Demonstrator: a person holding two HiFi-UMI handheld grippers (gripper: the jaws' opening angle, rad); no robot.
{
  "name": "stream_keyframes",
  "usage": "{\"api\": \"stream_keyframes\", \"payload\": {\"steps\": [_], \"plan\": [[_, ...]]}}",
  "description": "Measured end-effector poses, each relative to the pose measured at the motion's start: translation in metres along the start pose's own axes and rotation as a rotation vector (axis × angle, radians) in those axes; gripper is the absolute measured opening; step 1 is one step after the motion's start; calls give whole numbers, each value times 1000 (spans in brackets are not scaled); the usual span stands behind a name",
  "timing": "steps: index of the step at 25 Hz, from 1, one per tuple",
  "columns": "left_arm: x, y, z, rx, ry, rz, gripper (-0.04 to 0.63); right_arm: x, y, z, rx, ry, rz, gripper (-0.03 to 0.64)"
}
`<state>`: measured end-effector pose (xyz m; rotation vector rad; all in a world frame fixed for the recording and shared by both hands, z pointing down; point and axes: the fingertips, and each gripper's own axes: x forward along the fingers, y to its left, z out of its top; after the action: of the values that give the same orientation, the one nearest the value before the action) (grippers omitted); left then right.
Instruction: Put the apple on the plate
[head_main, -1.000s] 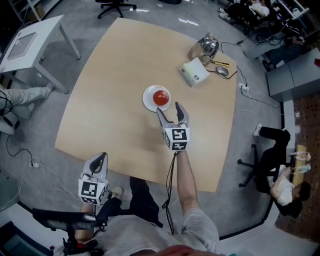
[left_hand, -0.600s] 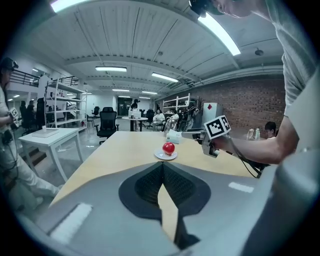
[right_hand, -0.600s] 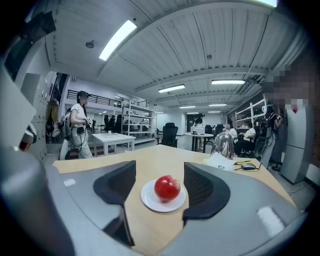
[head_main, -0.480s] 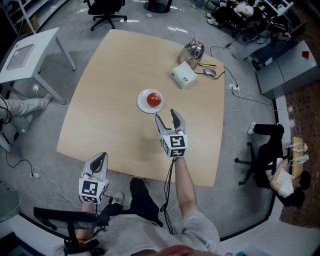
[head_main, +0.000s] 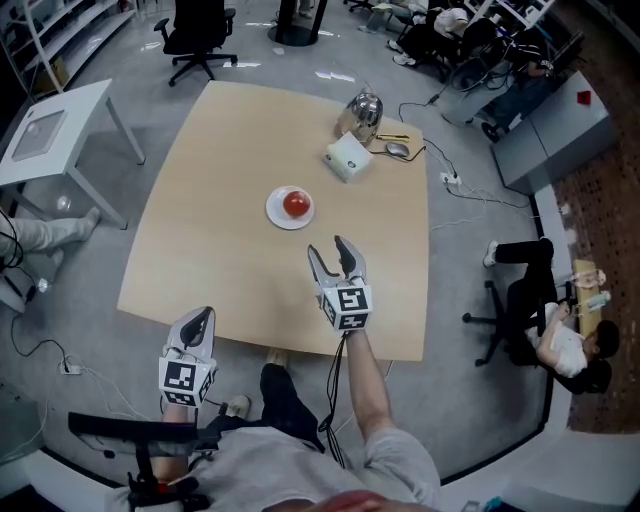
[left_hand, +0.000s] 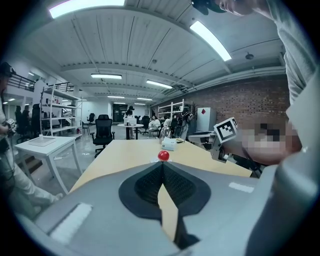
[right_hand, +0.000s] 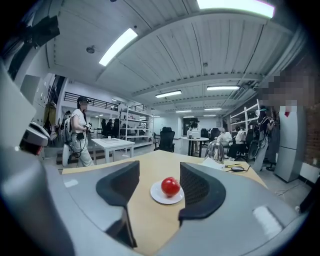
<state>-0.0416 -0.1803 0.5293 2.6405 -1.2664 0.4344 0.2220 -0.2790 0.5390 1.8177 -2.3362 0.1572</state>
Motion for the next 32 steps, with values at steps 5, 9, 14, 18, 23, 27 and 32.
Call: {"api": "stream_keyframes", "payload": {"steps": [5, 9, 14, 18, 23, 27, 32], "plan": [[-14, -2, 8, 12, -24, -15, 20, -29, 11, 8, 33, -17, -23, 235], [-26, -2, 16, 19, -46, -24, 20, -51, 24, 13, 51, -21, -34, 229], [-50, -9, 29, 23, -61, -41, 20, -85, 41, 28, 60, -28, -52, 208], [-64, -11, 33, 29, -74, -53, 20, -109, 49, 34, 66, -34, -75, 200], [-55, -9, 27, 30, -93, -63, 20, -122, 44, 25, 101, -50, -104, 183], [-60, -12, 32, 26, -117, -79, 20, -140, 49, 31, 119, -68, -124, 175], [-61, -18, 37, 36, -143, -103, 20, -156, 55, 34, 126, -85, -141, 161]]}}
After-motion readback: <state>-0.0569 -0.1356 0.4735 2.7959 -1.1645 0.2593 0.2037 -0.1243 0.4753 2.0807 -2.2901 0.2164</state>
